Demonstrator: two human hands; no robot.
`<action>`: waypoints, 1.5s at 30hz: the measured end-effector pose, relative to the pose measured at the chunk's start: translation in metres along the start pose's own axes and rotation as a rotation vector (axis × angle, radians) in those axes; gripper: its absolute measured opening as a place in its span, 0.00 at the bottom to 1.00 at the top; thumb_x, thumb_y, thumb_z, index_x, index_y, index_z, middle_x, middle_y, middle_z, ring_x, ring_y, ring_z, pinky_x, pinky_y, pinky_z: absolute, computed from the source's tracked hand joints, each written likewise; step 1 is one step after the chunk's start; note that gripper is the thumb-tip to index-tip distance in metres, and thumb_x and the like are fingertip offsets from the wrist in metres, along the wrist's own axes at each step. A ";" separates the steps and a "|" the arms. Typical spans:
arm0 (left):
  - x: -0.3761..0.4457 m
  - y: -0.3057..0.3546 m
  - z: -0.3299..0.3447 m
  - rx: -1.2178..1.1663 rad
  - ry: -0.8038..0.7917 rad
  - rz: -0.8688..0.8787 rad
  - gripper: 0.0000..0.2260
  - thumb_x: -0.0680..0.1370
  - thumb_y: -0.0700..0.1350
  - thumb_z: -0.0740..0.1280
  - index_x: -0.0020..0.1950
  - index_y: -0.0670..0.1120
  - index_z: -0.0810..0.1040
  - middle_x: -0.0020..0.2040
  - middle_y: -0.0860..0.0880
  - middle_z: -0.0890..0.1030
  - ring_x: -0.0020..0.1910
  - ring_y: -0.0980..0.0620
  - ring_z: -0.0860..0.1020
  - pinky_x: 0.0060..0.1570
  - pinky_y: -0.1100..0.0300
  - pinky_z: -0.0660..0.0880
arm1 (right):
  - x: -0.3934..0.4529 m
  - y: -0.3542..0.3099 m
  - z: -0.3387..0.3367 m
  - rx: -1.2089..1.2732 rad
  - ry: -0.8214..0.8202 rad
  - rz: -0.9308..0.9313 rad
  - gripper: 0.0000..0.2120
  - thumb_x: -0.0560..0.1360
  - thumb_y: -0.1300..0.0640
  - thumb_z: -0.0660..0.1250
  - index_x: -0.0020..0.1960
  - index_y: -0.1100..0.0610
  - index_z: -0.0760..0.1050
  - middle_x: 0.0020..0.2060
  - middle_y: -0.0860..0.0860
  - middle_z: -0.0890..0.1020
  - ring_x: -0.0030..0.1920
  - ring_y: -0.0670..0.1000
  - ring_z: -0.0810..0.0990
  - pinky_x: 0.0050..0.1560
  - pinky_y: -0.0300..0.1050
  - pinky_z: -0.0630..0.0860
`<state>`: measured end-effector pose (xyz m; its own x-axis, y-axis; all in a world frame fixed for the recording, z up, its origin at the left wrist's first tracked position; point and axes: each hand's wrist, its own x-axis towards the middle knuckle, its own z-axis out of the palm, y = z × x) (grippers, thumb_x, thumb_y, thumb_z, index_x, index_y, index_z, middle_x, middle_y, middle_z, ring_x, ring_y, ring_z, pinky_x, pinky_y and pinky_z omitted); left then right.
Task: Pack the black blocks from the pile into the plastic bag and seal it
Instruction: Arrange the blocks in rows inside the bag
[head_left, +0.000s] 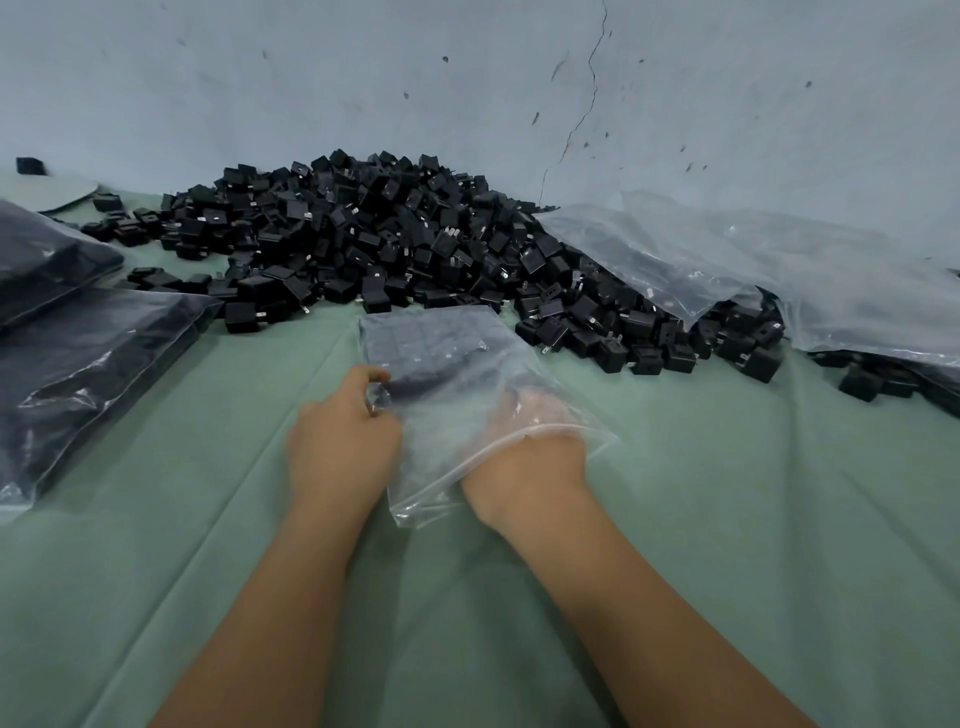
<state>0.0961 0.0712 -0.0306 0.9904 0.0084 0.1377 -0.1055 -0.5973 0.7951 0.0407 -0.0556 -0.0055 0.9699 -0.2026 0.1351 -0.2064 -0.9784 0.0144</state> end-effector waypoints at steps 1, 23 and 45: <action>0.000 -0.001 0.000 0.004 -0.001 0.003 0.24 0.71 0.39 0.58 0.61 0.62 0.74 0.48 0.43 0.79 0.45 0.42 0.76 0.39 0.54 0.69 | 0.004 0.000 -0.001 0.000 0.026 0.026 0.15 0.77 0.56 0.59 0.33 0.55 0.61 0.34 0.52 0.67 0.46 0.54 0.74 0.49 0.46 0.74; 0.005 -0.003 0.003 -0.005 0.027 -0.011 0.22 0.72 0.37 0.56 0.56 0.59 0.78 0.45 0.43 0.80 0.53 0.37 0.76 0.48 0.49 0.74 | 0.017 0.009 0.014 -0.187 -0.189 -0.133 0.08 0.75 0.56 0.60 0.49 0.48 0.77 0.48 0.50 0.76 0.47 0.55 0.68 0.47 0.49 0.66; -0.002 0.014 0.000 -0.184 0.086 0.338 0.10 0.75 0.38 0.67 0.45 0.52 0.84 0.53 0.51 0.81 0.52 0.56 0.76 0.57 0.67 0.70 | -0.028 0.010 -0.005 0.245 0.273 -0.473 0.15 0.77 0.54 0.59 0.33 0.56 0.69 0.32 0.51 0.73 0.37 0.54 0.72 0.41 0.46 0.69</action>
<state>0.0931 0.0632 -0.0201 0.8867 -0.0925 0.4529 -0.4466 -0.4242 0.7878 0.0104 -0.0595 -0.0038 0.8740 0.2439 0.4202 0.3073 -0.9474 -0.0894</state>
